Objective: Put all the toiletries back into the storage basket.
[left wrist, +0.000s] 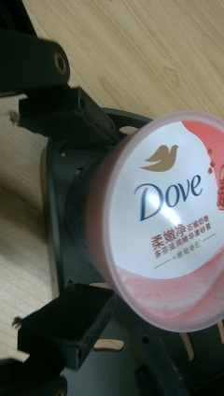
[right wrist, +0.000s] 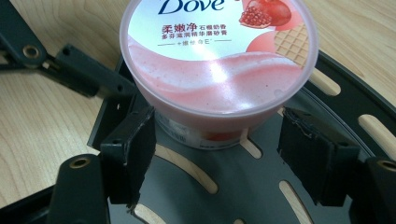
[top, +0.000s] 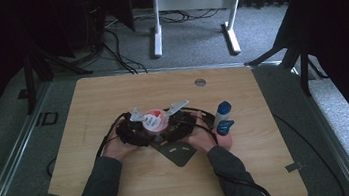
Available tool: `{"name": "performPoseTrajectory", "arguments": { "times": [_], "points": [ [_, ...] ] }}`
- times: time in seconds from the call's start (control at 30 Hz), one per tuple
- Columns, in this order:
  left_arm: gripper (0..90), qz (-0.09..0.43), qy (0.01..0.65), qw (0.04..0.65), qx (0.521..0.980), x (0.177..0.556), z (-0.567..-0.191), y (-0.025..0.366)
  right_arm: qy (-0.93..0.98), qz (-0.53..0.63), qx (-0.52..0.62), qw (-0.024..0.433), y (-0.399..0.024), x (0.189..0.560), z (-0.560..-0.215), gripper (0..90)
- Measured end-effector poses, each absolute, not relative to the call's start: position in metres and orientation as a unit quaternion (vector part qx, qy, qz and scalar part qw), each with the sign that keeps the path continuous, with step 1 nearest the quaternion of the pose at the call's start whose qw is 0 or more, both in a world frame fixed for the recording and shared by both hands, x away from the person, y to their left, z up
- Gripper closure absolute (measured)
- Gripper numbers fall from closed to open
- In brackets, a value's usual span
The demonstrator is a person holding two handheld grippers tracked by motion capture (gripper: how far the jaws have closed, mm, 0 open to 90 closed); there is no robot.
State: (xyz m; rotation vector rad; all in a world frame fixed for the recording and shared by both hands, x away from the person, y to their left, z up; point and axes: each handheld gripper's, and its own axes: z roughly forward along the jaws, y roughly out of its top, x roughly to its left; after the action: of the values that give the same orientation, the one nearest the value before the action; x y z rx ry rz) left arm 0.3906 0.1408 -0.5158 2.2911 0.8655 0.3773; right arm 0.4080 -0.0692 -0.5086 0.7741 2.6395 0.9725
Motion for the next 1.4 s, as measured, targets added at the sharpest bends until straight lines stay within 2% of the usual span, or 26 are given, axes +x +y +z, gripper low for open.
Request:
{"name": "performPoseTrajectory", "arguments": {
  "times": [0.33,0.67,0.73,0.77,0.8,1.07,1.2,1.4],
  "points": [
    [26.7,0.158,0.334,0.354,0.859,0.381,-0.507,0.16,0.899,0.331,0.264,0.111,-0.07,0.406,-0.508,27.4],
    [48.8,0.168,0.36,0.371,0.839,0.378,-0.508,0.174,0.896,0.327,0.277,0.119,-0.072,0.398,-0.505,35.6],
    [52.5,0.174,0.365,0.369,0.837,0.378,-0.509,0.176,0.892,0.329,0.28,0.131,-0.073,0.396,-0.506,41.1],
    [54.6,0.174,0.365,0.369,0.837,0.378,-0.509,0.176,0.892,0.329,0.28,0.131,-0.073,0.396,-0.506,41.1],
    [56.8,0.183,0.37,0.367,0.834,0.378,-0.509,0.177,0.891,0.329,0.282,0.133,-0.072,0.395,-0.507,46.5],
    [75.1,0.193,0.392,0.352,0.828,0.381,-0.515,0.181,0.892,0.312,0.295,0.141,-0.071,0.394,-0.512,61.2],
    [83.6,0.2,0.401,0.342,0.826,0.382,-0.518,0.181,0.887,0.305,0.311,0.151,-0.071,0.395,-0.513,75.7],
    [89.4,0.205,0.415,0.336,0.82,0.386,-0.52,0.182,0.873,0.305,0.344,0.164,-0.073,0.4,-0.514,89.3]
  ]
}}
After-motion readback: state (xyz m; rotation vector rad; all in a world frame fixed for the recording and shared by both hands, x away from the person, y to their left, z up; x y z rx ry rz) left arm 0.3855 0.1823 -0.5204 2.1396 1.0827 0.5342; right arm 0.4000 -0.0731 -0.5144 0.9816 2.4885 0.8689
